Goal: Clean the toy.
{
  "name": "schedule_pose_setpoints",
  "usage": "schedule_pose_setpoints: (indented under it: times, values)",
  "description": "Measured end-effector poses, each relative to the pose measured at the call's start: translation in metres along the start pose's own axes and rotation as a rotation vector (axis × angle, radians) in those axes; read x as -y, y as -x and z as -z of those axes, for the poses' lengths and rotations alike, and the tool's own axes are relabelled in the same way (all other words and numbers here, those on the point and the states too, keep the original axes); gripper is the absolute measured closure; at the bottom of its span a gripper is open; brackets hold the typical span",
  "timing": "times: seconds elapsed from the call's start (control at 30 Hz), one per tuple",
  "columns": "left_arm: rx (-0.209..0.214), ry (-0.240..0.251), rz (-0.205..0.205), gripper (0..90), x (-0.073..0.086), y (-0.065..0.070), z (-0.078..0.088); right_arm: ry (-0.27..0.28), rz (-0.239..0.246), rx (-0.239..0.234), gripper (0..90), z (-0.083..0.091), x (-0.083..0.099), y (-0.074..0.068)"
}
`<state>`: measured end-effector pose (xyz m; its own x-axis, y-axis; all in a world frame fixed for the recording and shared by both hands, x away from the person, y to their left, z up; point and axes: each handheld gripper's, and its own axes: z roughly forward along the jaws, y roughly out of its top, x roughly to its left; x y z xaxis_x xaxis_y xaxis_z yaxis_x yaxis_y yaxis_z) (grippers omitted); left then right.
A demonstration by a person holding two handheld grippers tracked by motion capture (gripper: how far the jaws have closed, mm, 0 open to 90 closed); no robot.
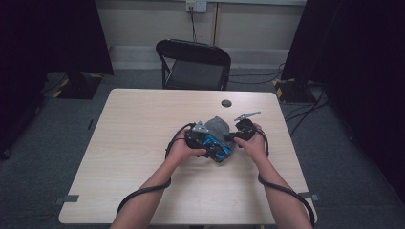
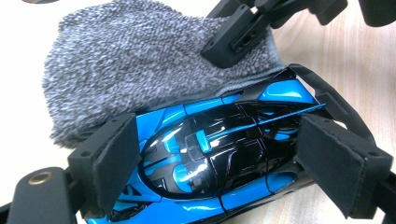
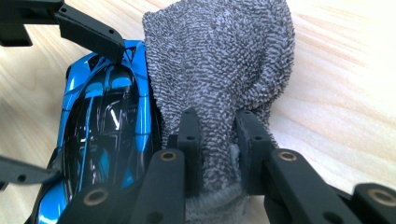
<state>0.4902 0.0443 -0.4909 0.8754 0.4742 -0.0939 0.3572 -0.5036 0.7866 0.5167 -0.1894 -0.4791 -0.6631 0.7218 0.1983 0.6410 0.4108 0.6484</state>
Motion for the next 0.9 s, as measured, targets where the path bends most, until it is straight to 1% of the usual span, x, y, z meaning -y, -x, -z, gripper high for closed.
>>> schedule_pose_setpoints:
  times: [0.17,0.43,0.9]
  values:
    - [0.000,-0.003,0.000,13.7,0.000,0.000,0.000,-0.005,0.013,-0.013,74.1,0.006,0.008,0.004]
    - [0.000,-0.010,-0.001,13.7,-0.001,0.000,0.000,-0.004,0.012,-0.018,74.0,0.021,0.024,0.010]
    - [-0.001,-0.015,-0.004,13.8,-0.002,0.000,0.000,0.003,0.012,-0.032,74.0,0.044,0.051,0.010]
